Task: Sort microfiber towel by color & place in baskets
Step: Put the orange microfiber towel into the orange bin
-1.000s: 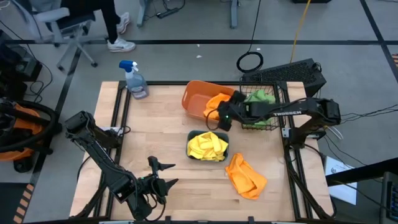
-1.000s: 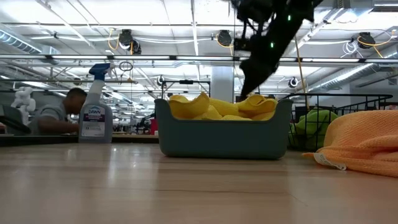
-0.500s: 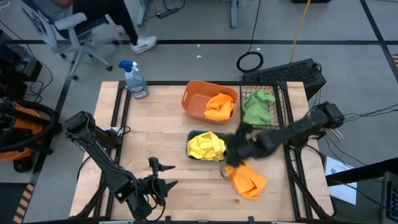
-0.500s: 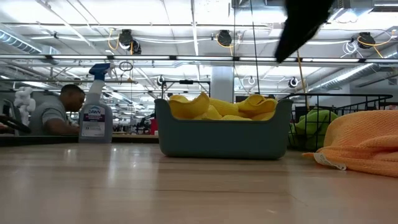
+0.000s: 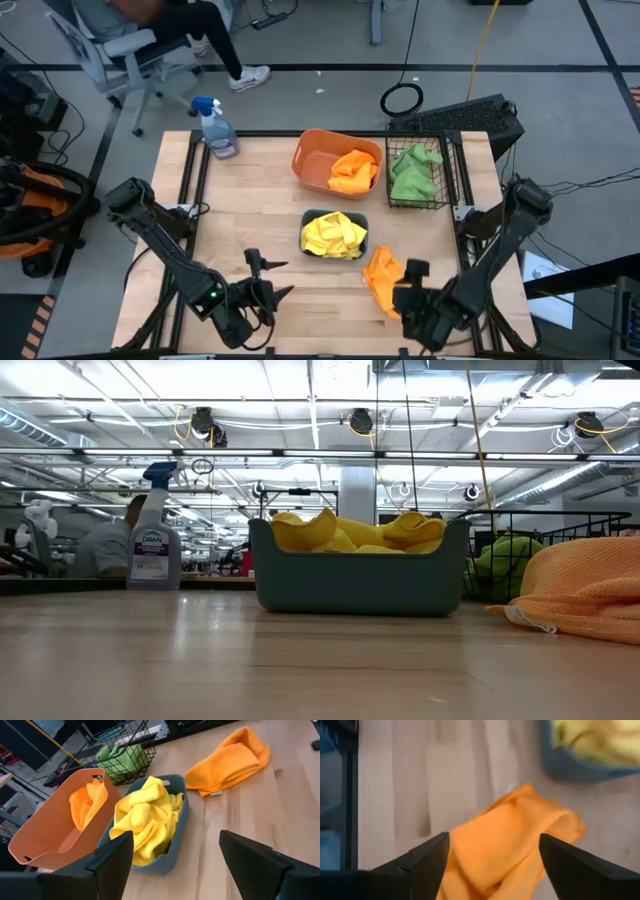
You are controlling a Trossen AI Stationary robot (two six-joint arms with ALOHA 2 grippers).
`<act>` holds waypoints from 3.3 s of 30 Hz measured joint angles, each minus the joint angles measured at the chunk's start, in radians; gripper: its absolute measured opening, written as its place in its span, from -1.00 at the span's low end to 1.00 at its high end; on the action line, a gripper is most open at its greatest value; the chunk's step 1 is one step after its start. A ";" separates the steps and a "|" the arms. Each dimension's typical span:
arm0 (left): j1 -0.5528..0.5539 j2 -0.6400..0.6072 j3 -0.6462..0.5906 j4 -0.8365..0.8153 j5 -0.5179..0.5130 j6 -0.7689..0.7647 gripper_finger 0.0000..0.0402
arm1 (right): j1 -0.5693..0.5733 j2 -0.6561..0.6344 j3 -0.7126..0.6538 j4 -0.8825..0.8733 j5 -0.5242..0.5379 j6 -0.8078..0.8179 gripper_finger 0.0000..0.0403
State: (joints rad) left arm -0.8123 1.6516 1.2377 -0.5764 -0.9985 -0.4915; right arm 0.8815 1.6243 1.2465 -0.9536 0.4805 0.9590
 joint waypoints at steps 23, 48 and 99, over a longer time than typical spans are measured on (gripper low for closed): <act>0.083 0.042 0.000 0.109 0.130 0.112 0.49 | -0.025 0.222 -0.001 0.036 -0.227 -0.222 0.78; 0.092 0.043 0.000 0.228 0.159 0.211 0.49 | -0.064 0.345 -0.001 0.131 -0.290 -0.285 -0.81; 0.164 0.115 0.000 0.869 0.237 0.561 0.49 | -0.081 0.297 0.534 0.082 0.858 -0.771 -0.98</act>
State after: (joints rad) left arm -0.6487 1.7664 1.2377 0.2923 -0.7618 0.0691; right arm 0.8008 1.9209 1.7805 -0.8719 1.3384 0.1883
